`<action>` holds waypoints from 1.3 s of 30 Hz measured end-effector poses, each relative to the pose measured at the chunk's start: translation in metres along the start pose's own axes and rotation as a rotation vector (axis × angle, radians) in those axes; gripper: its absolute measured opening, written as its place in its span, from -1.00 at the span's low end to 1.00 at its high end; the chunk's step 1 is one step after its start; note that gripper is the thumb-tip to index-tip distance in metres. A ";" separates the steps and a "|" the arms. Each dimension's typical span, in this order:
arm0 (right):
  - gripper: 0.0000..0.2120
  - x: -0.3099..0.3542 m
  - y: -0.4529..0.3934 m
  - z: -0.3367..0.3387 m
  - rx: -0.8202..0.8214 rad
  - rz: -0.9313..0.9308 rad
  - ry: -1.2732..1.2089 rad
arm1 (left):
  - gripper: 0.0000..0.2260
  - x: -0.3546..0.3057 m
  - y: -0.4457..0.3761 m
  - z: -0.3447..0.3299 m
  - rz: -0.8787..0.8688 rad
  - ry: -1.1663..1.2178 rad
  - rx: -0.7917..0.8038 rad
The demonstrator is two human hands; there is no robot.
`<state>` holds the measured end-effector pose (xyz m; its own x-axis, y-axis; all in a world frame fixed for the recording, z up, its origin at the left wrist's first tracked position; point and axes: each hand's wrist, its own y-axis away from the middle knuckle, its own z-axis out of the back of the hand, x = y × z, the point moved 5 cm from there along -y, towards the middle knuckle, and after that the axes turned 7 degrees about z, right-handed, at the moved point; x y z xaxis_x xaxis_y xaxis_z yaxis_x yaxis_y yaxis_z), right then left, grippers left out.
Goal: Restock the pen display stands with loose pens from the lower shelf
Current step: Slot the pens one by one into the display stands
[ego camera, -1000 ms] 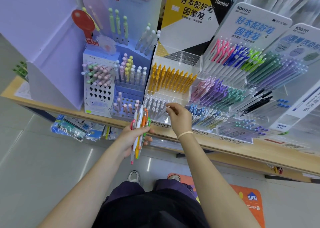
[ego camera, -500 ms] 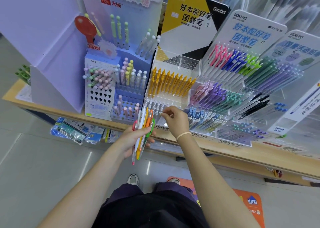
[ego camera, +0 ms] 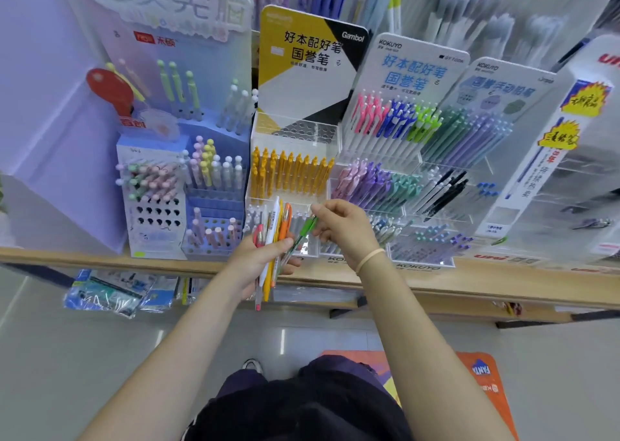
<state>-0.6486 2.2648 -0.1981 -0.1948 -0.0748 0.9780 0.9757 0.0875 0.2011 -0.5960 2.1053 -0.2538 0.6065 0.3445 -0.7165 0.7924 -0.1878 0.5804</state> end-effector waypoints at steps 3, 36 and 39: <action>-0.84 0.006 0.007 0.030 -0.044 -0.038 -0.126 | -0.86 0.001 -0.007 -0.024 -0.008 -0.075 0.029; -0.87 -0.024 -0.009 0.567 -0.193 0.241 0.042 | -0.89 0.166 -0.115 -0.484 0.032 0.009 -0.160; -0.85 -0.045 -0.024 0.547 -0.088 0.192 0.137 | -0.90 0.168 -0.114 -0.481 0.018 0.029 -0.215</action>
<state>-0.7184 2.8099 -0.2162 0.0045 -0.1993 0.9799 0.9996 0.0265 0.0008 -0.6162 2.6270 -0.2544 0.6158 0.3694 -0.6959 0.7475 0.0051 0.6642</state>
